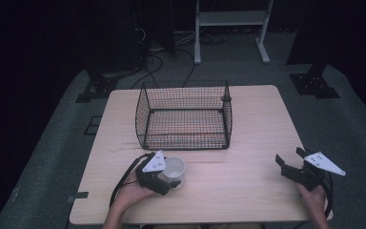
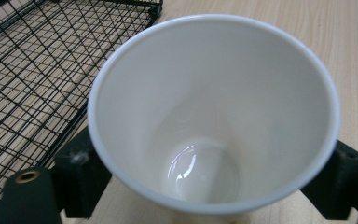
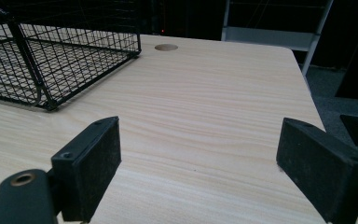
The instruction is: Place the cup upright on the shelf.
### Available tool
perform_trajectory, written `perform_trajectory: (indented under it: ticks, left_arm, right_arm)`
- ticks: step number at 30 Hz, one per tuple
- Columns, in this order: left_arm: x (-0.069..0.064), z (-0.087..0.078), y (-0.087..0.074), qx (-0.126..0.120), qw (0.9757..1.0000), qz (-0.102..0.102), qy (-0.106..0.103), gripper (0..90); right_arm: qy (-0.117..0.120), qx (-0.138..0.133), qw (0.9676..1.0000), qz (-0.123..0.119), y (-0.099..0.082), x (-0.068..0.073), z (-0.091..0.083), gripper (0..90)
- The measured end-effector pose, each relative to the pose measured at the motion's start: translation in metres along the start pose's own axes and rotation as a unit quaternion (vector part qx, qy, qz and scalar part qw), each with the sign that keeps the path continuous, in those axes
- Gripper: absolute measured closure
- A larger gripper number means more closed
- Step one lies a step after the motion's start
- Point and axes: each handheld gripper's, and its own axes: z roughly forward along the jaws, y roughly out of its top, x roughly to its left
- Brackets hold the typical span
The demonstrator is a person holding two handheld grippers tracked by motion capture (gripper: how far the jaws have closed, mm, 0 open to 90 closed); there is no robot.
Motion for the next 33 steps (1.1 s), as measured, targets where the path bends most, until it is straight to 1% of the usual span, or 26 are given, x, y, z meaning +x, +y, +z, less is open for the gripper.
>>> perform_trajectory:
  ticks: [3,5,7,13,15,16,17,18,19,21,23,28,33]
  left_arm:
    - [0.001,0.0,0.0,0.002,1.0,0.0,-0.001,19.0]
    - [0.001,-0.001,0.001,-0.001,1.0,0.0,-0.003,20.3]
    - [0.0,-0.003,0.002,-0.008,0.9999,0.006,0.005,21.0]
    - [0.002,-0.003,0.001,-0.005,1.0,0.001,0.004,21.2]
    - [0.002,-0.004,0.002,-0.009,0.9999,0.0,0.003,21.2]
    - [0.002,-0.006,0.003,-0.016,0.9999,0.0,0.001,21.2]
    - [0.002,-0.006,0.003,-0.016,0.9999,0.0,0.001,21.2]
    - [0.003,-0.008,0.005,-0.023,0.9997,-0.001,0.0,21.2]
    - [0.003,-0.008,0.005,-0.023,0.9997,-0.001,0.0,21.2]
    - [0.004,-0.012,0.011,-0.027,0.9996,0.002,0.003,21.2]
    - [0.004,-0.013,0.012,-0.029,0.9996,0.003,0.002,21.2]
    - [0.006,-0.019,0.023,-0.041,0.9991,0.009,-0.002,21.3]
    - [0.008,-0.02,0.027,-0.041,0.9991,0.012,-0.004,21.3]
  right_arm:
    - [0.0,0.0,1.0,0.0,0.0,0.0,0.0,12.9]
    - [0.0,0.0,1.0,0.0,0.0,0.0,0.0,13.0]
    - [0.0,-0.001,1.0,0.0,0.0,0.0,0.0,13.0]
    - [0.0,0.0,1.0,0.001,0.0,0.0,0.0,12.9]
    - [0.0,-0.001,1.0,0.0,0.0,0.0,0.0,12.9]
    - [0.0,-0.001,1.0,0.001,0.0,0.0,0.0,13.0]
    - [0.0,-0.001,1.0,0.001,0.0,0.0,0.0,13.0]
    - [0.0,0.0,1.0,0.002,0.0,0.0,0.0,12.9]
    - [0.0,0.0,1.0,0.002,0.0,0.0,0.0,13.0]
    - [0.0,-0.001,1.0,0.002,0.0,0.0,0.0,12.9]
    - [0.0,-0.001,1.0,0.002,0.0,0.0,0.0,13.0]
    - [0.0,-0.001,1.0,0.003,0.0,-0.001,0.0,12.9]
    - [0.0,-0.001,1.0,0.004,0.0,-0.001,0.0,13.0]
